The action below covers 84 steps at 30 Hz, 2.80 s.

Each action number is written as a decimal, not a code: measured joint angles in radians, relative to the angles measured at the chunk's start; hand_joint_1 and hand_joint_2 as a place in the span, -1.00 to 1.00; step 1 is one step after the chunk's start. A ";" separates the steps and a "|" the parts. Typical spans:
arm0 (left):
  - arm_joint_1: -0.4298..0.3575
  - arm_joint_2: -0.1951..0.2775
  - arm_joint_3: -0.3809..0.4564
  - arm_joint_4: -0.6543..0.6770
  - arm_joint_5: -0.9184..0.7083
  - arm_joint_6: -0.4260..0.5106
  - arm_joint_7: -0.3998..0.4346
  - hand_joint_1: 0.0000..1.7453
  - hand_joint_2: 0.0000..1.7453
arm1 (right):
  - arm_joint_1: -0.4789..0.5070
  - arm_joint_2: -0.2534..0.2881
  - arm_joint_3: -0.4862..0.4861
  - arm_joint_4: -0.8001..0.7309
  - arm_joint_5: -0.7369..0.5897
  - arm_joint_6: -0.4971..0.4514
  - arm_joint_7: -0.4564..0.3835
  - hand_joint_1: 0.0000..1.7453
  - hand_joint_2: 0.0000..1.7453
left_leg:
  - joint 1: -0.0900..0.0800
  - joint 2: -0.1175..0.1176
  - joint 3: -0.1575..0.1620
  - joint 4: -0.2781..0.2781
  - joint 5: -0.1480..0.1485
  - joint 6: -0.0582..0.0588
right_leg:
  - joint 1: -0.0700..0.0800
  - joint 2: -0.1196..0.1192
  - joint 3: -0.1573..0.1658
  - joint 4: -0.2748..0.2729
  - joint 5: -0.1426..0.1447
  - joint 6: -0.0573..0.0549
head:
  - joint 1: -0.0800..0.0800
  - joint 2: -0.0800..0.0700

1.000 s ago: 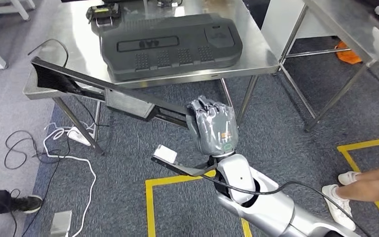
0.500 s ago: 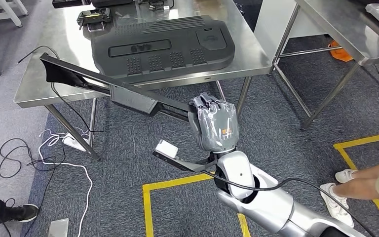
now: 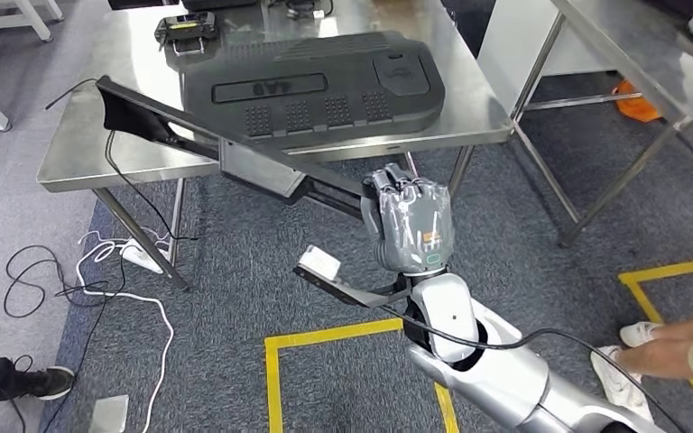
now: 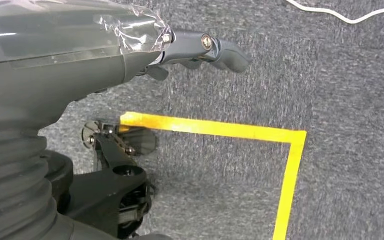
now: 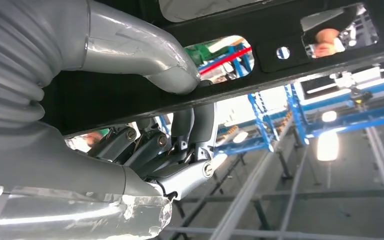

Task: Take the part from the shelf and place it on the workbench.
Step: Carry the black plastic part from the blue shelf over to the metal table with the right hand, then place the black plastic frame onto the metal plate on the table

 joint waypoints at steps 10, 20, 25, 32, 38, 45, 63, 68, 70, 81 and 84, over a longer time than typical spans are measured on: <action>0.004 0.000 -0.005 0.000 0.000 0.000 0.000 -1.00 1.00 | -0.001 -0.004 -0.005 -0.004 0.001 0.001 0.002 1.00 1.00 | 0.007 0.000 -0.132 0.256 -0.077 -0.028 | -0.002 -0.001 0.033 -0.012 -0.016 -0.036 | -0.020 0.000; 0.001 0.004 -0.006 0.000 0.000 0.001 0.000 -1.00 1.00 | -0.006 -0.004 -0.014 -0.005 -0.004 0.000 -0.001 1.00 1.00 | 0.005 0.001 -0.020 -0.015 0.031 0.015 | 0.000 -0.001 0.026 0.048 -0.076 0.004 | -0.018 0.000; 0.002 0.004 -0.006 0.000 0.000 0.000 0.000 -1.00 1.00 | -0.007 -0.005 -0.015 -0.004 -0.014 -0.001 -0.006 1.00 1.00 | 0.004 0.001 -0.001 -0.016 0.015 0.025 | -0.001 -0.001 -0.104 0.247 -0.109 0.012 | -0.007 0.000; 0.000 0.004 -0.006 0.000 0.000 0.000 0.000 -1.00 1.00 | -0.020 -0.006 -0.014 -0.003 -0.024 -0.003 -0.006 1.00 1.00 | -0.002 -0.002 0.019 -0.009 -0.014 -0.004 | 0.004 -0.001 -0.013 0.000 0.009 -0.009 | -0.004 0.000; 0.000 0.004 -0.006 0.000 0.000 0.000 0.000 -1.00 1.00 | -0.021 -0.008 -0.014 -0.003 -0.024 -0.004 -0.005 1.00 1.00 | 0.000 -0.001 0.021 0.001 -0.025 -0.016 | 0.002 -0.001 -0.006 -0.007 0.007 -0.019 | -0.007 0.000; 0.003 0.007 -0.006 0.000 0.000 0.000 0.000 -1.00 1.00 | -0.032 -0.008 -0.011 -0.001 -0.028 -0.008 -0.002 1.00 1.00 | -0.004 -0.002 -0.061 0.050 0.044 -0.010 | 0.003 0.000 0.055 -0.015 -0.035 -0.031 | -0.020 0.000; 0.000 0.011 -0.007 0.000 0.000 -0.003 0.000 -1.00 1.00 | -0.042 -0.013 -0.008 0.007 -0.040 -0.021 0.004 1.00 1.00 | -0.003 -0.003 0.025 -0.005 -0.022 -0.006 | 0.003 -0.001 -0.019 0.000 0.013 -0.012 | -0.001 0.000; -0.001 0.013 -0.007 0.001 0.000 -0.003 0.000 -1.00 1.00 | -0.044 -0.016 -0.008 0.008 -0.039 -0.021 0.004 1.00 1.00 | 0.002 -0.001 -0.034 0.137 -0.095 -0.033 | -0.005 -0.003 0.003 -0.009 0.001 -0.036 | -0.013 0.000; 0.002 0.013 -0.007 0.001 0.000 -0.003 0.000 -1.00 1.00 | -0.044 -0.016 -0.006 0.008 -0.041 -0.022 0.004 1.00 1.00 | 0.005 -0.001 -0.110 0.262 -0.128 -0.038 | -0.003 -0.003 0.013 -0.009 -0.009 -0.039 | -0.016 0.000; 0.003 0.014 -0.007 0.001 0.000 -0.003 0.000 -1.00 1.00 | -0.049 -0.016 -0.002 0.013 -0.045 -0.026 0.008 1.00 1.00 | 0.000 -0.001 -0.036 -0.002 0.038 0.007 | 0.000 0.000 0.063 0.003 -0.072 -0.005 | -0.020 0.000; 0.000 0.014 -0.007 0.001 0.000 -0.003 0.000 -1.00 1.00 | -0.049 -0.017 -0.002 0.013 -0.045 -0.029 0.010 1.00 1.00 | 0.003 0.001 -0.019 -0.011 0.031 0.022 | 0.000 -0.001 -0.026 0.173 -0.142 0.003 | -0.011 0.000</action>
